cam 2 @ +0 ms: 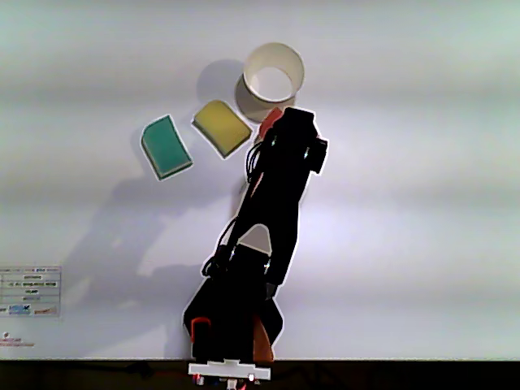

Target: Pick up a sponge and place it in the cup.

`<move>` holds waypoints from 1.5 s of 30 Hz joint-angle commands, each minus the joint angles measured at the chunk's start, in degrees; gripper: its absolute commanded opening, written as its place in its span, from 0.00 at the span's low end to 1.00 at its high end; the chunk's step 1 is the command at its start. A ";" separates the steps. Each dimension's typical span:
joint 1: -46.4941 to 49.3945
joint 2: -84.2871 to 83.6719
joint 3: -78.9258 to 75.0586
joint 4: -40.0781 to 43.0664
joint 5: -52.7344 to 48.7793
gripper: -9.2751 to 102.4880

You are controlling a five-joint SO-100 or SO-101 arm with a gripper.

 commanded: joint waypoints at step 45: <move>-9.84 -10.90 -53.61 31.82 5.89 0.08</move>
